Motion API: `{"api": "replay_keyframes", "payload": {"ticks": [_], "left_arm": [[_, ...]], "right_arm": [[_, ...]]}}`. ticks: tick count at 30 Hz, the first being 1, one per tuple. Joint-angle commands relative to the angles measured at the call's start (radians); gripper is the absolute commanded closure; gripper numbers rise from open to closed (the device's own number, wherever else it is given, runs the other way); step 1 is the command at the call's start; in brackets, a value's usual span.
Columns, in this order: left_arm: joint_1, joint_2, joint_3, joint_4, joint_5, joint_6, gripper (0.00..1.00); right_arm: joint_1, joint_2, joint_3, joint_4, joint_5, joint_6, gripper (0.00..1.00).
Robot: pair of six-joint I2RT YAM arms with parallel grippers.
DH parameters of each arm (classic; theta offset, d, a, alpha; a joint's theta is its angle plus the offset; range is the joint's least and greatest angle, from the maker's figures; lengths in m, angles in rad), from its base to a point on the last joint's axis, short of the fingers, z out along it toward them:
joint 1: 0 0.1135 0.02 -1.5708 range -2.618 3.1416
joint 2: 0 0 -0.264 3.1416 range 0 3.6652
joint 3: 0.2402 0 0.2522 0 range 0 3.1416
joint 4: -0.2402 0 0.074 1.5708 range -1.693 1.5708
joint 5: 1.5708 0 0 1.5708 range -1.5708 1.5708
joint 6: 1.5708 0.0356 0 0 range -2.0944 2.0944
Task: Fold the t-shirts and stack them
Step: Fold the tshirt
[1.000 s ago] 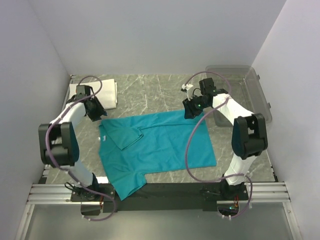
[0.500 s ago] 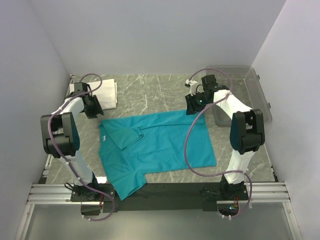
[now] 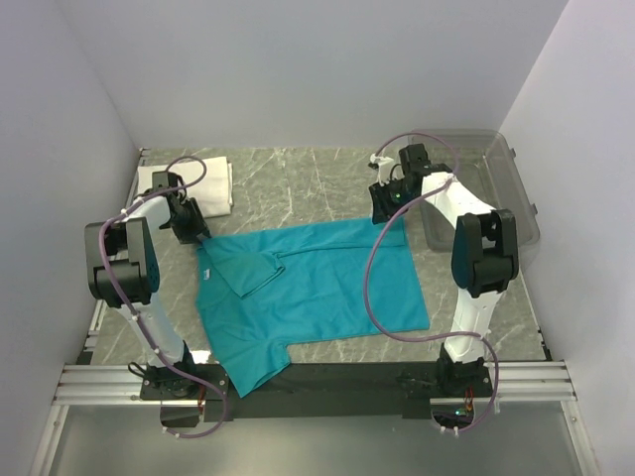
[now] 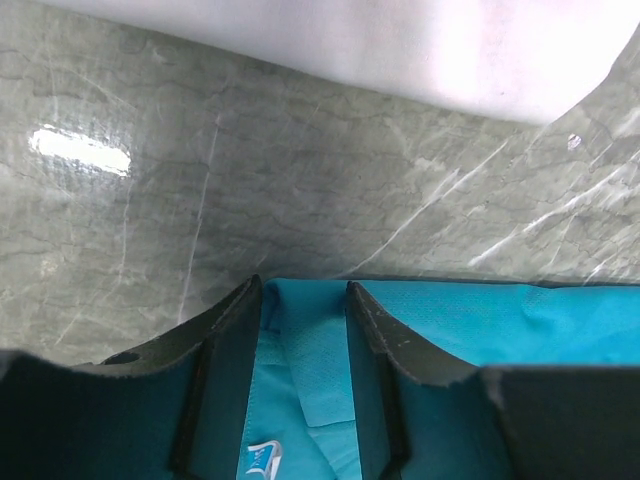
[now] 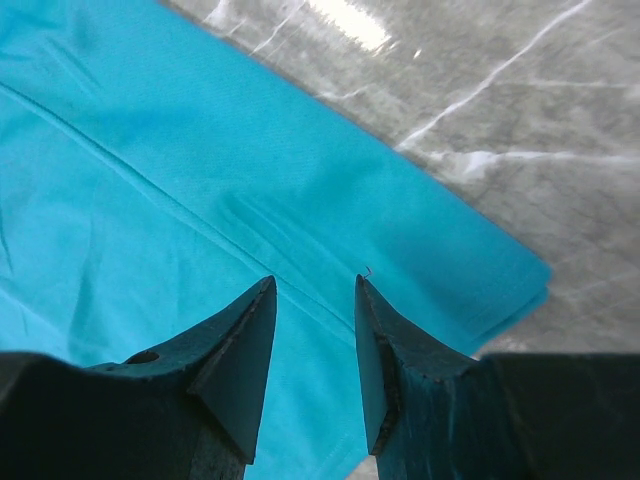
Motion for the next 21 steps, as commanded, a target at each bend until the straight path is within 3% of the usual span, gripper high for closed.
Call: {"api": "replay_keyframes", "payload": {"ticks": [1,6,12,21], "left_arm": [[0.0,-0.003,-0.003,0.004,0.024,-0.019,0.56],[0.0,-0.008,-0.006,0.018,0.043,-0.042,0.64],[-0.002,-0.011,-0.01,0.03,0.064,-0.064,0.99],[0.001,0.003,0.023,0.025,0.037,-0.079,0.99]], "right_arm": [[-0.011,0.01,0.066,-0.004,0.018,0.011,0.55],[-0.014,0.041,0.104,-0.005,0.069,-0.012,0.56],[-0.015,0.119,0.21,-0.021,0.17,-0.055,0.55],[-0.011,0.213,0.322,-0.079,0.294,-0.156,0.55]]}}
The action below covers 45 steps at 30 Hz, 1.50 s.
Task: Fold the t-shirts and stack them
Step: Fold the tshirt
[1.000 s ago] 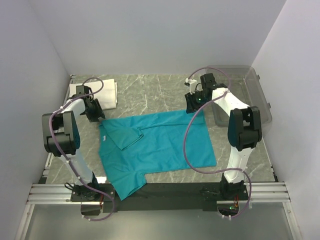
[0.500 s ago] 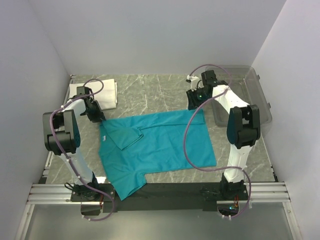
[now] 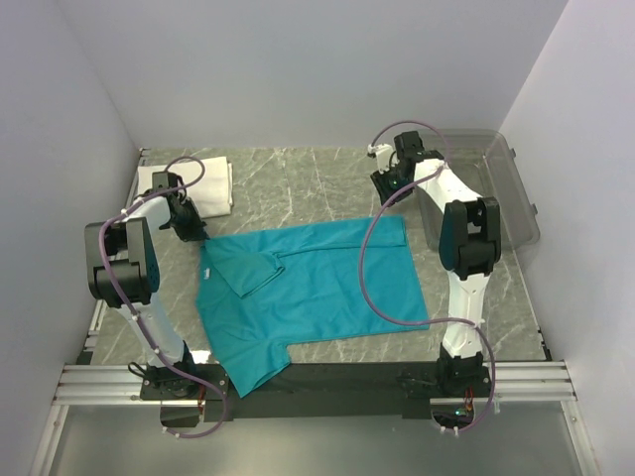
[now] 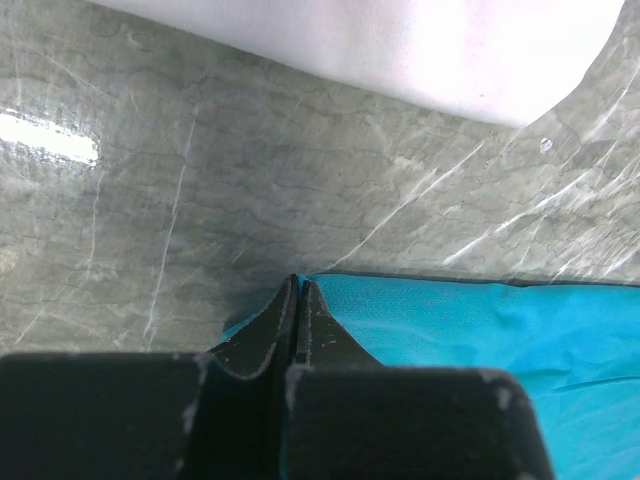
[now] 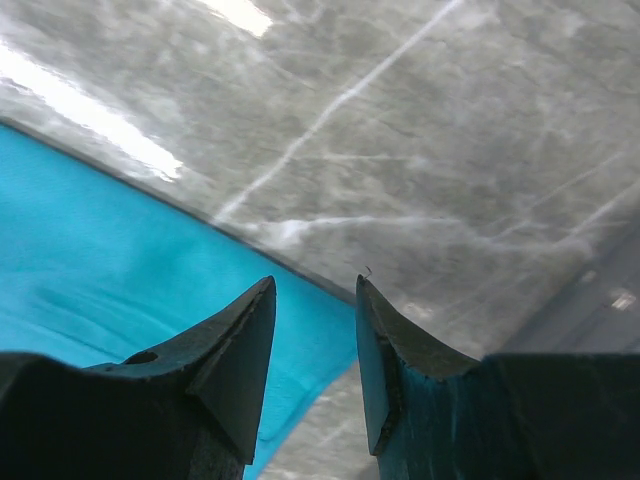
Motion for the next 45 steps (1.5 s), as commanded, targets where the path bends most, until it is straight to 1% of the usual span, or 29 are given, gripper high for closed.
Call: {"api": "replay_keyframes", "payload": {"ticks": [1,9,13,17,21,22,25,26,28,29,30,34,37,38,41,45], "left_arm": [[0.001,0.005,0.031,0.018,0.0,-0.015,0.99],[0.007,0.015,0.052,0.009,-0.002,-0.011,0.99],[0.007,0.018,0.051,0.013,0.004,-0.012,0.99],[0.007,0.015,0.051,0.018,0.004,-0.012,0.99],[0.007,0.015,0.051,0.015,0.001,-0.014,0.99],[0.007,0.014,0.049,0.016,0.0,-0.014,0.99],[0.007,0.011,0.045,0.024,-0.012,-0.025,0.99],[0.009,0.006,0.043,0.026,-0.022,-0.031,0.99],[0.014,-0.003,0.04,0.032,-0.048,-0.04,0.99],[0.017,-0.006,0.041,0.033,-0.055,-0.049,0.99],[0.02,-0.012,0.045,0.036,-0.072,-0.054,0.99],[0.038,-0.017,0.058,0.055,-0.097,-0.075,0.99],[0.04,-0.003,0.089,0.07,-0.097,-0.085,0.99],[0.041,0.003,0.113,0.073,-0.097,-0.086,0.99],[0.04,0.044,0.175,0.07,-0.083,-0.089,0.99],[0.041,0.104,0.238,0.073,-0.077,-0.091,0.99]], "right_arm": [[-0.004,0.018,0.056,-0.046,0.074,-0.078,0.54],[-0.002,0.015,0.031,-0.138,0.065,-0.245,0.52],[0.002,0.048,0.046,-0.171,0.091,-0.272,0.52],[0.005,0.09,0.06,-0.155,0.124,-0.276,0.51],[0.017,0.113,0.074,-0.181,0.14,-0.293,0.52],[0.021,0.114,0.068,-0.175,0.151,-0.296,0.53],[0.022,0.119,0.072,-0.165,0.16,-0.299,0.68],[0.022,0.12,0.079,-0.168,0.157,-0.301,0.76],[0.022,0.117,0.094,-0.162,0.147,-0.301,0.83],[0.022,0.114,0.1,-0.151,0.144,-0.299,0.93],[0.024,0.113,0.112,-0.145,0.142,-0.295,0.99],[0.022,0.137,0.19,-0.12,0.14,-0.267,1.0],[0.022,0.182,0.293,-0.108,0.154,-0.226,1.0],[0.022,0.205,0.344,-0.102,0.154,-0.218,1.0],[0.027,0.246,0.422,-0.079,0.163,-0.178,1.0],[0.042,0.268,0.448,-0.04,0.185,-0.149,1.0]]}}
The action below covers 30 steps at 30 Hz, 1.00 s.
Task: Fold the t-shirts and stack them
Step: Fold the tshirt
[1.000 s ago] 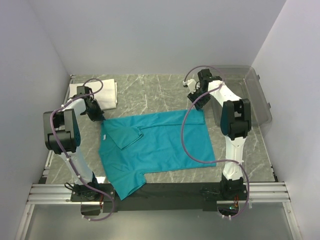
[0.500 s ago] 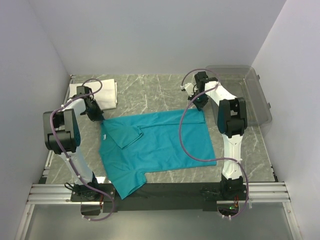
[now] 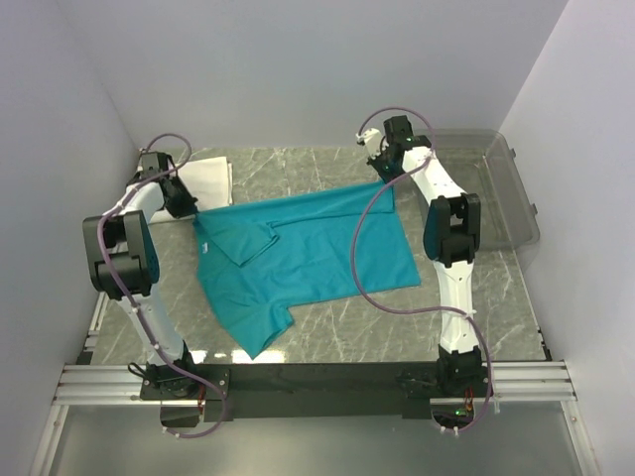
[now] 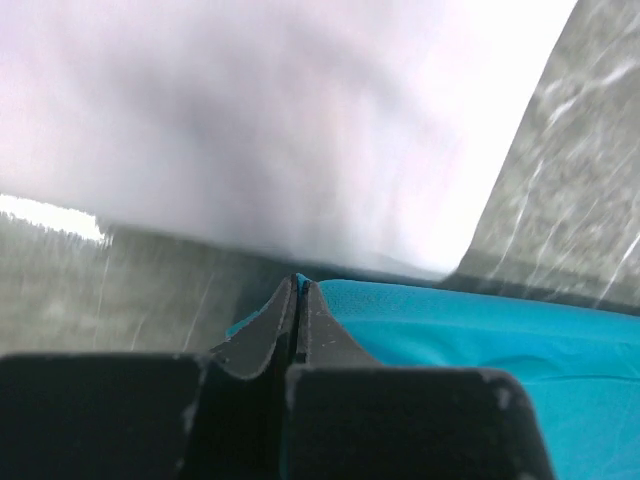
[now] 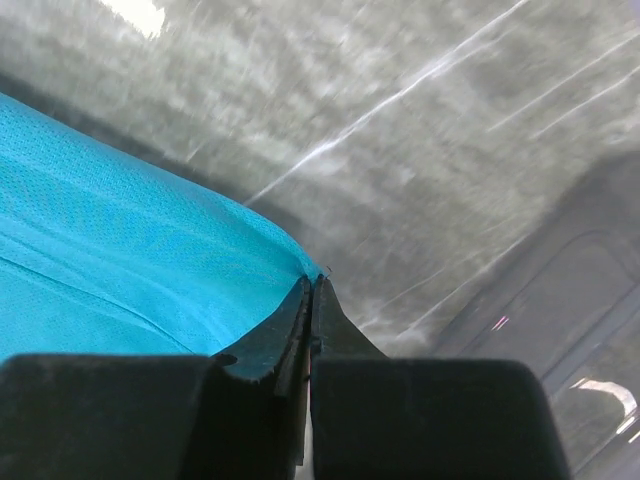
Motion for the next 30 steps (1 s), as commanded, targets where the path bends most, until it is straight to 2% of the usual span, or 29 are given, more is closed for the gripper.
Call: {"api": "replay_keyframes", "payload": {"ticks": [1,3,4,6,7,9,13,16,17,19,20,22,23,27,30], "left_arm": [[0.006,0.043,0.066,0.03,-0.007,-0.009,0.99],[0.006,0.06,0.092,0.026,0.001,-0.008,0.99],[0.006,0.061,0.098,0.026,0.001,-0.008,0.91],[0.006,0.051,0.103,0.03,-0.013,-0.008,0.77],[0.006,0.04,0.101,0.032,-0.022,-0.006,0.62],[0.007,-0.006,0.101,0.034,-0.067,0.007,0.45],[0.008,-0.132,0.087,0.02,-0.134,0.058,0.41],[0.007,-0.254,0.032,-0.011,-0.125,0.067,0.38],[0.008,-0.308,-0.01,-0.029,-0.098,0.061,0.38],[0.007,-0.357,-0.104,-0.074,0.007,0.041,0.4],[0.006,-0.407,-0.144,-0.084,0.045,0.035,0.4],[0.005,-0.454,-0.265,-0.139,0.124,-0.005,0.42],[0.003,-0.495,-0.308,-0.155,0.151,-0.023,0.43],[-0.055,-0.586,-0.523,-0.241,0.226,-0.158,0.51],[-0.162,-0.678,-0.656,-0.275,0.223,-0.282,0.53]], "right_arm": [[0.018,0.029,0.05,0.055,0.039,0.044,1.0],[0.022,0.035,0.051,0.069,0.051,0.057,0.96],[0.023,0.029,0.043,0.086,0.067,0.067,0.8],[0.025,0.015,0.023,0.112,0.084,0.097,0.61],[0.023,-0.015,0.005,0.133,0.088,0.105,0.51],[0.02,-0.06,-0.055,0.183,0.088,0.117,0.45],[0.02,-0.214,-0.19,0.21,-0.008,0.088,0.42],[0.022,-0.32,-0.309,0.126,-0.226,-0.063,0.41],[0.022,-0.348,-0.348,0.094,-0.367,-0.184,0.41],[0.018,-0.426,-0.476,-0.078,-0.506,-0.394,0.41],[0.02,-0.455,-0.529,-0.127,-0.58,-0.58,0.42],[0.02,-0.534,-0.676,-0.235,-0.613,-0.8,0.43],[0.022,-0.554,-0.718,-0.245,-0.613,-0.826,0.43],[0.023,-0.643,-0.873,-0.224,-0.556,-0.825,0.44],[0.023,-0.693,-0.997,-0.156,-0.524,-0.768,0.44]]}}
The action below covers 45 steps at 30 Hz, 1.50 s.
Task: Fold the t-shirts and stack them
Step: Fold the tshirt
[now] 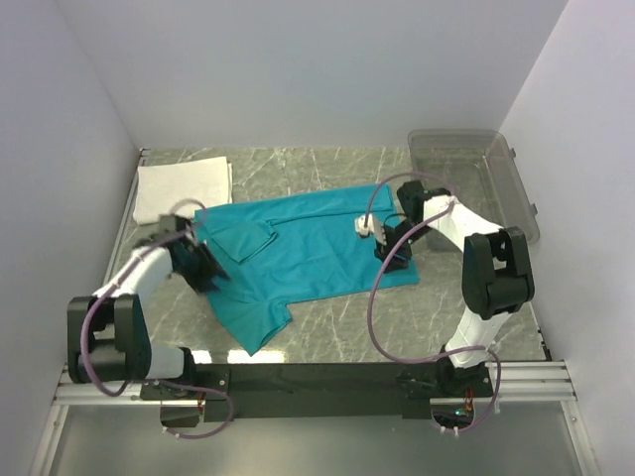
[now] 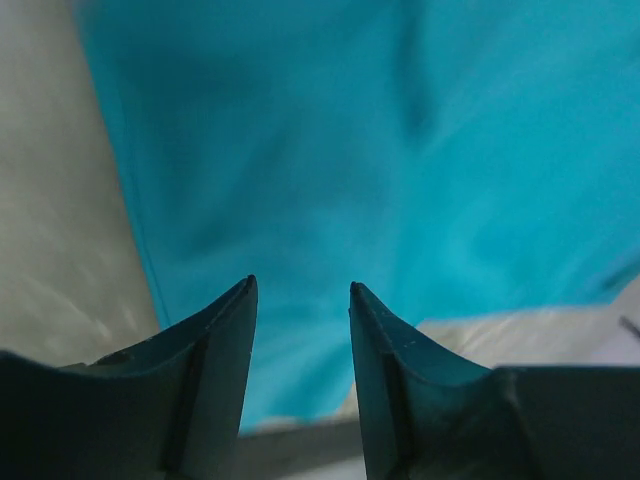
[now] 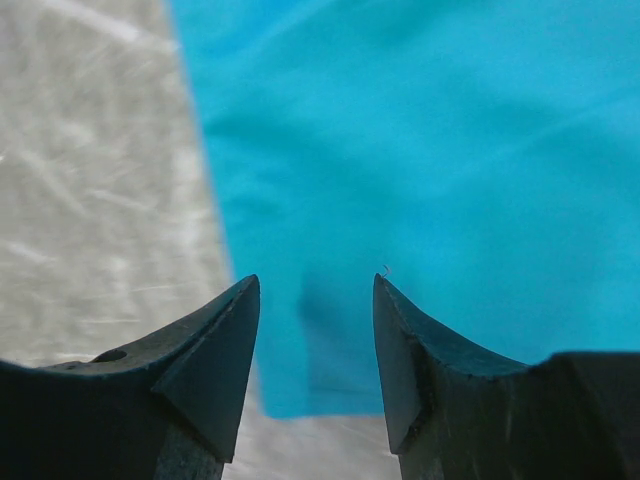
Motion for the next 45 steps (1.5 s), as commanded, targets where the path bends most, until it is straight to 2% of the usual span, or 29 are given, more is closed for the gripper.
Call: {"api": "replay_keyframes", "payload": {"ticks": [1,4,8,14,17,22,28,32,40,45], "left_arm": [[-0.116,-0.133,-0.129,-0.103,0.067,-0.181,0.53],[-0.196,-0.254,-0.224,-0.13,0.058,-0.285,0.52],[-0.221,-0.375,-0.284,-0.205,0.011,-0.327,0.5],[-0.226,-0.419,-0.283,-0.255,-0.02,-0.346,0.5],[-0.227,-0.394,-0.297,-0.304,-0.063,-0.361,0.49],[-0.278,-0.325,-0.286,-0.314,-0.029,-0.378,0.49],[-0.449,-0.259,-0.295,-0.285,0.086,-0.43,0.49],[-0.543,-0.215,-0.3,-0.259,0.09,-0.456,0.49],[-0.597,-0.127,-0.315,-0.147,0.044,-0.513,0.52],[-0.609,-0.069,-0.289,-0.132,0.009,-0.51,0.58]], "right_arm": [[0.0,-0.081,-0.099,0.051,0.006,-0.024,0.44],[-0.001,-0.101,-0.151,0.125,0.04,0.046,0.45],[-0.003,-0.112,-0.184,0.18,0.058,0.109,0.47],[-0.004,-0.125,-0.211,0.168,0.049,0.103,0.47],[-0.001,-0.135,-0.225,0.139,0.032,0.079,0.47],[-0.003,-0.145,-0.251,0.157,0.054,0.106,0.47],[-0.003,-0.141,-0.248,0.17,0.054,0.134,0.47],[-0.003,-0.132,-0.234,0.171,0.041,0.154,0.48],[-0.003,-0.136,-0.244,0.171,0.038,0.161,0.48],[-0.004,-0.147,-0.239,0.16,0.04,0.166,0.48]]}}
